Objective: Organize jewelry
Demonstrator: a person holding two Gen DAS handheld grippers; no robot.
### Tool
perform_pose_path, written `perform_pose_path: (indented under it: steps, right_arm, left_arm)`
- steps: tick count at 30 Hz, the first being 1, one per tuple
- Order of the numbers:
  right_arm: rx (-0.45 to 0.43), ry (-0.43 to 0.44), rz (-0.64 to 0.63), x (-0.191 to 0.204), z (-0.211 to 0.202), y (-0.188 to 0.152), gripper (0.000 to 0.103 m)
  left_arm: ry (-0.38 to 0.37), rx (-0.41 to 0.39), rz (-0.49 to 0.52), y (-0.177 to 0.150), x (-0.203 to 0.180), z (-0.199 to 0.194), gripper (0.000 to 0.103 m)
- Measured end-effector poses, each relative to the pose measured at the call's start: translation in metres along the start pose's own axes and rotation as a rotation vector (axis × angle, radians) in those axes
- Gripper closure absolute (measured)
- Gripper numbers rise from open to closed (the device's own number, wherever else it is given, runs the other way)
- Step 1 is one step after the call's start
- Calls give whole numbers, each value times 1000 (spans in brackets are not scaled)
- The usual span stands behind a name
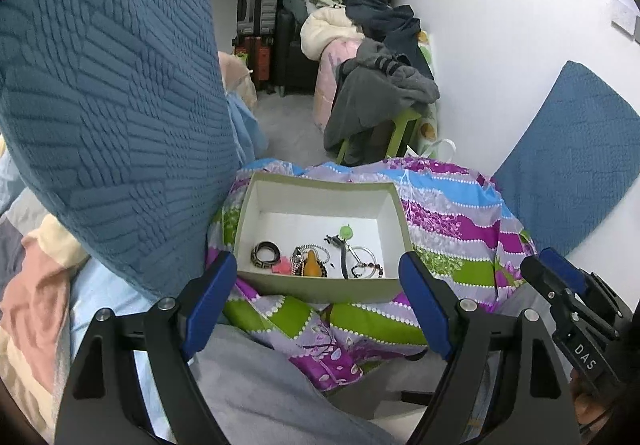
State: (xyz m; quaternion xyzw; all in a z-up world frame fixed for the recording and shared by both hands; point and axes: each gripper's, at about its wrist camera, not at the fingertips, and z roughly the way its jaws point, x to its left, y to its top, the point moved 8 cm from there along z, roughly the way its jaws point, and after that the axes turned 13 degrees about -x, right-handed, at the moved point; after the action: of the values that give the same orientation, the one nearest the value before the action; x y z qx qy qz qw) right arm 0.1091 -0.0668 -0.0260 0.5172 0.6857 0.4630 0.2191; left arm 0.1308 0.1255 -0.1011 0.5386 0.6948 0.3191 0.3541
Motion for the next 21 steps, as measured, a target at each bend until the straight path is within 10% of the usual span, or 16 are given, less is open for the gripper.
perform_pose_path:
  steps: [4,9,21]
  right_arm:
    - [-3,-17,-12,-5,4,-2,21]
    - [-12,-43,-55,-8,11,1,1]
    - [6,-32,-58,-7,19,-8,0]
  left_arm:
    - [16,21,1,-5,1,5,20]
    - [32,40,-21,-9,8,9,19]
    - [74,51,-12,-14,12,15,18]
